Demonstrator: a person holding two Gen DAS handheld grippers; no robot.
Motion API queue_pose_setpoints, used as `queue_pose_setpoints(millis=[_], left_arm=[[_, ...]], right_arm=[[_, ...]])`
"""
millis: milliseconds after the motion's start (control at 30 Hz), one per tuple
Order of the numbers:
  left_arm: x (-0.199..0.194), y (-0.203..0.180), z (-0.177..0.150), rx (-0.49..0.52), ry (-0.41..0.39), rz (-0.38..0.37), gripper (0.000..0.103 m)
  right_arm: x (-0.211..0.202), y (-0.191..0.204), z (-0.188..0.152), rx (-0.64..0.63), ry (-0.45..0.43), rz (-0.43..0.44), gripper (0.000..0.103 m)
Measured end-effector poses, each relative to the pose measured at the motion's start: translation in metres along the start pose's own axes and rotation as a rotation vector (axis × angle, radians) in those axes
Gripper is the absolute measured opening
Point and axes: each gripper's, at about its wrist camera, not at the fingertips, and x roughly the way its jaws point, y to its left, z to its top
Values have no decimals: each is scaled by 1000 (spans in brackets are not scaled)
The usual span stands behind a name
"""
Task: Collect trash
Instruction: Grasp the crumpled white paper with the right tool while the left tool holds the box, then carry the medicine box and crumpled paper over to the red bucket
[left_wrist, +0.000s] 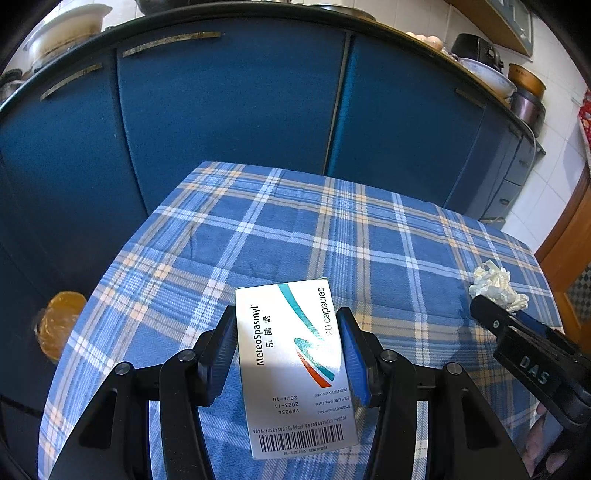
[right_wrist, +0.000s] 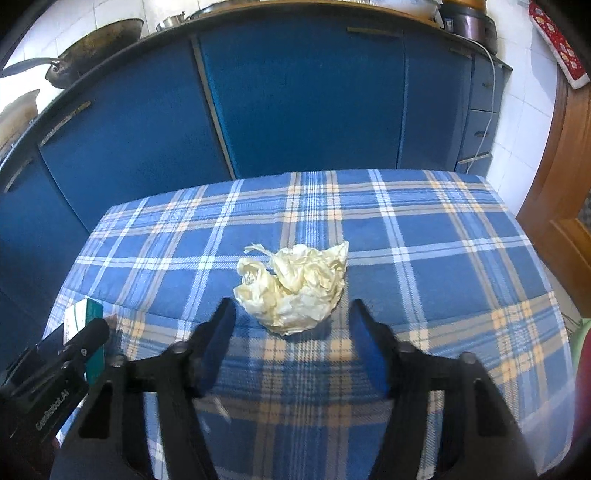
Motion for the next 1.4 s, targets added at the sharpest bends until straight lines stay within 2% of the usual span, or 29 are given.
queue_pose_setpoints(millis=[33, 100, 133, 300, 733, 1233, 1400], left_arm=[[0, 0, 0, 0, -1, 0, 55], [0, 0, 0, 0, -2, -1, 55], [0, 0, 0, 0, -2, -1, 55], [-1, 0, 0, -1, -3, -1, 55], [-6, -7, -1, 13, -9, -25, 54], [-47, -43, -2, 92, -68, -75, 54], [-64, -62, -9, 117, -69, -119, 54]], right_arm=[[2, 1, 0, -1, 11, -1, 47], [4, 1, -2, -6, 19, -7, 43], [4, 2, -3, -12, 15, -9, 37], [-3, 5, -4, -31, -2, -12, 30], [-56, -6, -16, 0, -59, 45, 29], [-130, -44, -41, 28, -124, 64, 29], [-150, -57, -49, 57, -150, 66, 29]])
